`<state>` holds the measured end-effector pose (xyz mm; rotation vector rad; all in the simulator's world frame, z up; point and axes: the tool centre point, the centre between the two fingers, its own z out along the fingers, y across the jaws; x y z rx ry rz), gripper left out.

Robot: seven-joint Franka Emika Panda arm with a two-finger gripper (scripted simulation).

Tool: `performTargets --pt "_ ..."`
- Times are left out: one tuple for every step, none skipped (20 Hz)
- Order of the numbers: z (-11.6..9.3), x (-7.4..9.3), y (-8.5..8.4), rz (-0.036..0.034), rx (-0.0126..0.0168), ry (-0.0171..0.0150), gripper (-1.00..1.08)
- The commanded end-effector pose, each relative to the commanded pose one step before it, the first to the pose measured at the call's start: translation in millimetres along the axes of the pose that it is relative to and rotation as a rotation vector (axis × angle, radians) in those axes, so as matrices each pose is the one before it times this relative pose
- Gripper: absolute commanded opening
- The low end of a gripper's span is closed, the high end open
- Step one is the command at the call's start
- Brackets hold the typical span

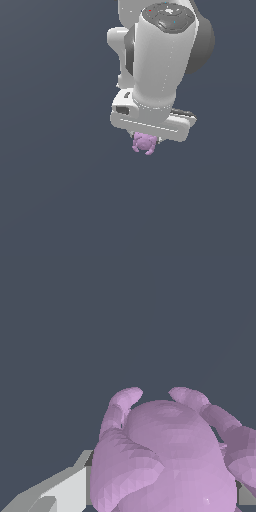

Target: Pick up the object and move it to a goal position.

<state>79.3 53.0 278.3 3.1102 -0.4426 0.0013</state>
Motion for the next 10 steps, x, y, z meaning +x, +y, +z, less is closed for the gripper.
performTargets --pt "-6.28 3.40 -0.09 -0.00025 -0.00026 -0.00070 -1.00" --pt "-1.68 0.96 -0.02 0.00000 0.00000 0.00000 -1.00" --pt "-1.35 0.79 -0.03 0.00000 0.00000 0.00000 -1.00" --pt "-1.03 0.63 -0.03 0.00000 0.00000 0.00000 -1.00" --pt "-0.71 0.48 -0.04 0.00000 0.00000 0.00000 -1.00" --pt "-0.39 0.32 -0.05 0.00000 0.00000 0.00000 -1.00" --pt "-0.08 0.17 -0.06 0.00000 0.00000 0.00000 -1.00" --pt "0.23 0.01 -0.07 0.00000 0.00000 0.00000 -1.00" --pt "0.47 -0.12 -0.07 0.00000 0.00000 0.00000 -1.00" --pt "0.20 -0.06 -0.02 0.00000 0.00000 0.00000 -1.00"
